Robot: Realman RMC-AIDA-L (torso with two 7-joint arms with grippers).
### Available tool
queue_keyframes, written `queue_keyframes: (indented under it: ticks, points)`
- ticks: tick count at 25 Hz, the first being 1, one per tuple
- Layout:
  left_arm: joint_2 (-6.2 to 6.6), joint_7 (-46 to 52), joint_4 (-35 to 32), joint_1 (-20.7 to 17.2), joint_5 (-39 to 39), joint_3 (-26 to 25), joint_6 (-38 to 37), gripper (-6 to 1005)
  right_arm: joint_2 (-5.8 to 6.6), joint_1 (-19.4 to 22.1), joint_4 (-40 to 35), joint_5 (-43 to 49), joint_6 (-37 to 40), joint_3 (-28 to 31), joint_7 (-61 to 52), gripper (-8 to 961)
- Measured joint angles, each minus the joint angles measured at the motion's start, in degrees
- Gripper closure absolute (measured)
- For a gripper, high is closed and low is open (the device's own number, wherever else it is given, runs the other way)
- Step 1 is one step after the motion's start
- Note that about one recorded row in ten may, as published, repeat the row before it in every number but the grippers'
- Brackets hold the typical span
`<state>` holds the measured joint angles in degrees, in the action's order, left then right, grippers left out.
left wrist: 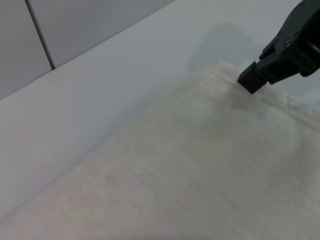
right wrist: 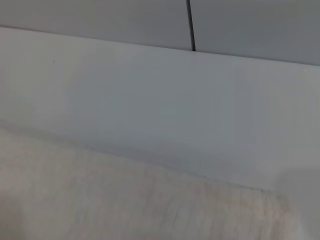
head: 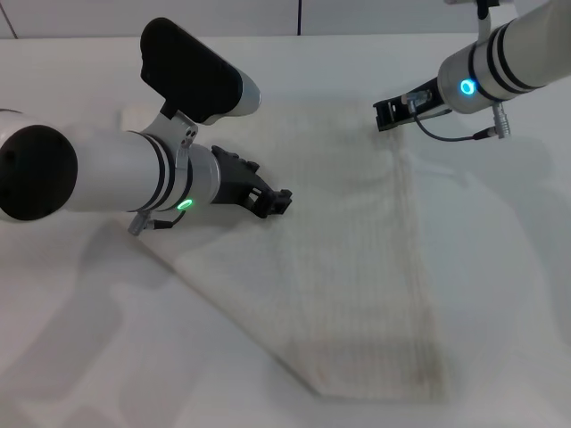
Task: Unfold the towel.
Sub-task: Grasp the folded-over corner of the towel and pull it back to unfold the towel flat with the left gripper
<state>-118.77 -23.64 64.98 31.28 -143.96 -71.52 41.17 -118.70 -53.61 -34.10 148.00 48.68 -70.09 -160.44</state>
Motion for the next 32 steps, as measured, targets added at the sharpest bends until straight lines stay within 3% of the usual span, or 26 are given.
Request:
queue_keyframes:
  ticks: [10, 12, 18, 25, 26, 32]
  points:
    - [0.01, 0.01, -1.11, 2.3, -0.08, 0.3, 2.78, 466, -0.04, 0.19, -0.01, 0.01, 0.01, -0.05, 0.04, 928]
    - [0.06, 0.09, -0.03, 2.13, -0.15, 0.34, 3.51, 680, -0.03, 0.23, -0.01, 0.0, -0.02, -0.05, 0.04, 927]
    - [0.25, 0.25, 6.04, 0.65, -0.64, -0.03, 8.35, 901, -0.07, -0.51, 2.45, -0.1, -1.61, -0.26, 0.13, 924]
    - [0.3, 4.67, 16.39, -2.28, -5.76, -0.37, 15.24, 954, -0.16, -1.16, 4.8, -0.35, -3.19, -1.51, 0.28, 920]
    - [0.31, 7.42, 19.89, -2.84, -8.24, -0.42, 18.87, 953, -0.17, -1.15, 4.87, -0.35, -3.25, -1.52, 0.28, 919]
    - [0.26, 13.5, 25.87, -2.95, -14.14, 0.04, 27.96, 949, -0.21, -1.14, 4.95, -0.36, -3.33, -1.54, 0.3, 916]
